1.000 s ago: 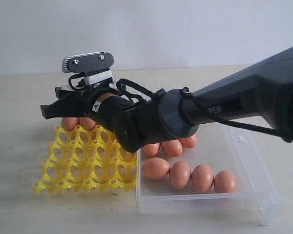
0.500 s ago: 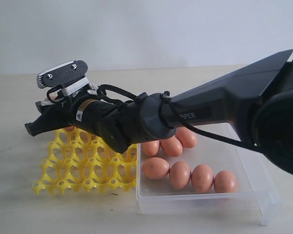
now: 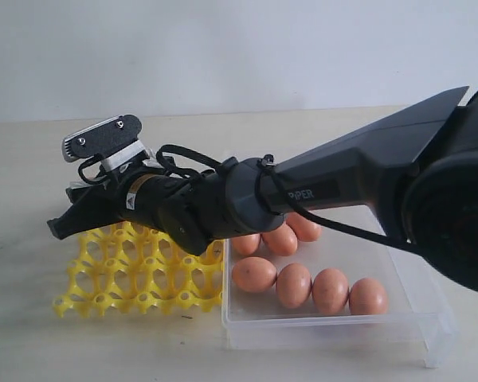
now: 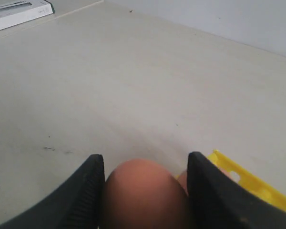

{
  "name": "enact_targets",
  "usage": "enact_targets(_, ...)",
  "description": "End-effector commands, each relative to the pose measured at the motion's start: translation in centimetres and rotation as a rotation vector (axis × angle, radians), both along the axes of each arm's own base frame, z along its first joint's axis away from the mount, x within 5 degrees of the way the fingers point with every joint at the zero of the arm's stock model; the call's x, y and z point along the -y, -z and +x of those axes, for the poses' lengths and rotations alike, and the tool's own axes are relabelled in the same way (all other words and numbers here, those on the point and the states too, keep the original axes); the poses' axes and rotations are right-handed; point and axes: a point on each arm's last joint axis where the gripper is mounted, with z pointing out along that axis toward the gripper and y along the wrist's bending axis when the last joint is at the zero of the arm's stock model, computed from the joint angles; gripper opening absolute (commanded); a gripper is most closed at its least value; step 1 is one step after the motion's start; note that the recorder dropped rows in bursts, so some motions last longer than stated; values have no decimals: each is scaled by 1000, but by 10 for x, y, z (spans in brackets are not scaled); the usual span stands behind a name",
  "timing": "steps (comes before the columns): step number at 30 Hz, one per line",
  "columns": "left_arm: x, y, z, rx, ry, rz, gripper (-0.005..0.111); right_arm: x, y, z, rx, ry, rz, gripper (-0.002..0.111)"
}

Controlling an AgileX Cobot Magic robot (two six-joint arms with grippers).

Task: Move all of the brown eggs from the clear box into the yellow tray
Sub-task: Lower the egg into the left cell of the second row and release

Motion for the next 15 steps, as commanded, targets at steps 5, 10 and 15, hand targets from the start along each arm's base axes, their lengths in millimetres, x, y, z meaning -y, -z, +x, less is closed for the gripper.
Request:
enact_targets(5,0,-3,0,20,-1,-7,0,-4,14,1,19,-7,13,0)
enact_targets(10,0,-3,0,20,-1,-7,0,-4,13,2,28,-6,24,0)
enact_targets(15,0,-3,0,20,-1,-7,0,-4,12,2,30,-3,31,3)
